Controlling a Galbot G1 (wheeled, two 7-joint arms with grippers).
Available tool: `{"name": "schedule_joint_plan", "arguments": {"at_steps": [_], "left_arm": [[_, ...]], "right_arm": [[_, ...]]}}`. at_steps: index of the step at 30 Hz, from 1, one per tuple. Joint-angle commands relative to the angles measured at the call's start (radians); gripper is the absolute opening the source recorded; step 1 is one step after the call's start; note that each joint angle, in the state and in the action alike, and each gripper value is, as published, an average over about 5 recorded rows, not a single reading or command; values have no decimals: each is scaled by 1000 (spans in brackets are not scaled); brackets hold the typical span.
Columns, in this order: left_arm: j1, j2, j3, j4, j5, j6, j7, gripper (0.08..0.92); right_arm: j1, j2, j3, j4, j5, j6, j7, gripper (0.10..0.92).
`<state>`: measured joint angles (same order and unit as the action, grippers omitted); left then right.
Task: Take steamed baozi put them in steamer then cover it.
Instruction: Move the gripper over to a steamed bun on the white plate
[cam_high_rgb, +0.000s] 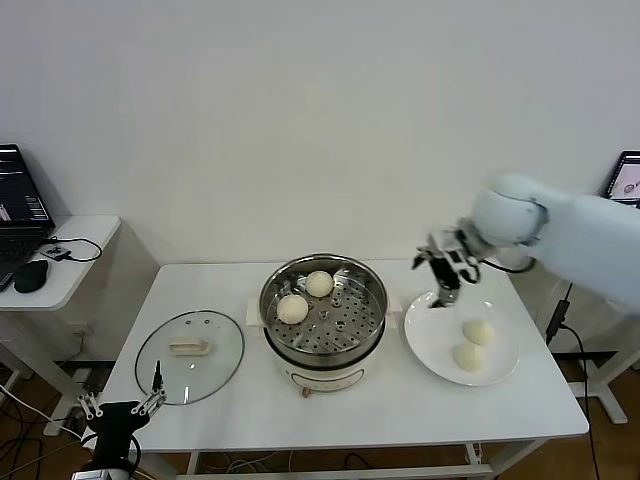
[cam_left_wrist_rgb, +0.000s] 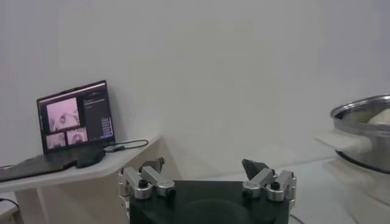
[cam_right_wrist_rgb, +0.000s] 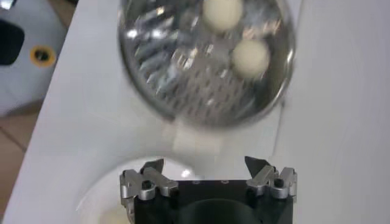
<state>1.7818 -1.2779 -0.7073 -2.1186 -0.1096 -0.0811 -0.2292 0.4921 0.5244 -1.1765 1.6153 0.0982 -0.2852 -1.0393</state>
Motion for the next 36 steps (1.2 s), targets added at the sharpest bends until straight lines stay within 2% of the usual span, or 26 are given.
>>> {"name": "schedule_joint_plan", "arguments": {"at_steps": [1,13,36], "left_arm": [[4,-4,-2,-6,3,2,1,823],[10,-11,-4,-11,17,6,1,823],[12,-19,-17,-9,16,5,1,823]], "right_arm": [[-371,-188,262,0,-220,86,-20,823],[-656,-106,486,-139,-296,99,5,823],[-686,104,510,-338,-322,97,40,817]]}}
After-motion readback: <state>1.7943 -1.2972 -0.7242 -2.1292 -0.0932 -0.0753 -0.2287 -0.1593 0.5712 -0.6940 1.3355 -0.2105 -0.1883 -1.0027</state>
